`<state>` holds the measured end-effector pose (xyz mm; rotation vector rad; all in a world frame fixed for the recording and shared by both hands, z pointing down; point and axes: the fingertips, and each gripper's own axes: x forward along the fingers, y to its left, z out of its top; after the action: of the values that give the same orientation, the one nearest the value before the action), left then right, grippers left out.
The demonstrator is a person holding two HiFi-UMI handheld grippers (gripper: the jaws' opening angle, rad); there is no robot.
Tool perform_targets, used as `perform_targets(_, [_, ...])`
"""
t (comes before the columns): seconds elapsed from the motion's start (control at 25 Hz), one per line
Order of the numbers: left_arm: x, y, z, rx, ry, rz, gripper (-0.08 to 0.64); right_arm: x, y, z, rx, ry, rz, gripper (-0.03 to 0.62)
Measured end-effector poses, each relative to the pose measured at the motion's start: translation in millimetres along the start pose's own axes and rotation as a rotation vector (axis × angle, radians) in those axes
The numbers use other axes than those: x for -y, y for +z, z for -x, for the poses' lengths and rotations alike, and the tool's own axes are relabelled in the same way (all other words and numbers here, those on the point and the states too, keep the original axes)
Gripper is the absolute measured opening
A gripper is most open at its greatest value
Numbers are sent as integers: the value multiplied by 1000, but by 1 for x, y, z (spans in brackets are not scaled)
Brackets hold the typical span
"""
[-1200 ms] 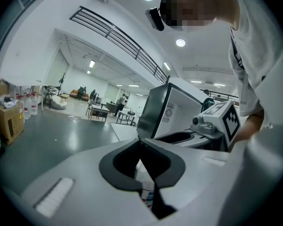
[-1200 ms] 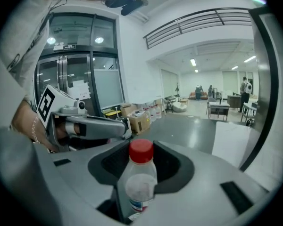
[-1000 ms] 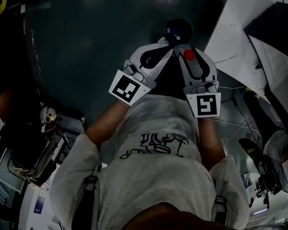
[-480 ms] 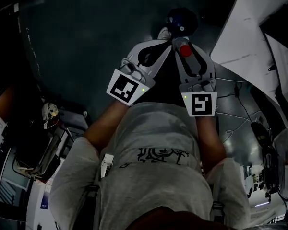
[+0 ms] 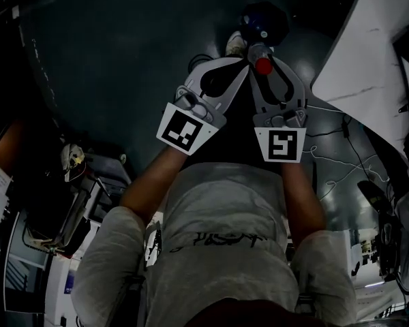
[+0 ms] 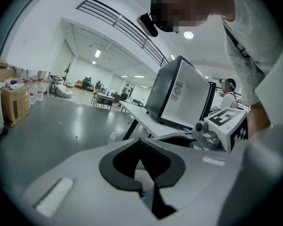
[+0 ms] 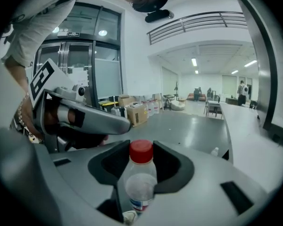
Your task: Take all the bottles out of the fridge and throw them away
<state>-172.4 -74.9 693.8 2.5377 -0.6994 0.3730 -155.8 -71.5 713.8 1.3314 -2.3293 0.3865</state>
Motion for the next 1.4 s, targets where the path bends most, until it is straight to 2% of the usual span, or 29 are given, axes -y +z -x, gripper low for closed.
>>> perform_targets(0.28, [-16,-33,-17,-8,22,11,6,14,-23,-19,32,-57,17,156])
perform_targets(0.76, [-34,-71,-46,-24,47,-1,6,34,-53,-51,53,-100,36,158])
perform_targets(1.04, [-35,-71,-42,-14,74,8,6,34,-59,-46,40,-98,29,158])
perform_targets(1.4, [-20,-32,-26,26,65,17,6,28,-10,-25,93,-88,14,158])
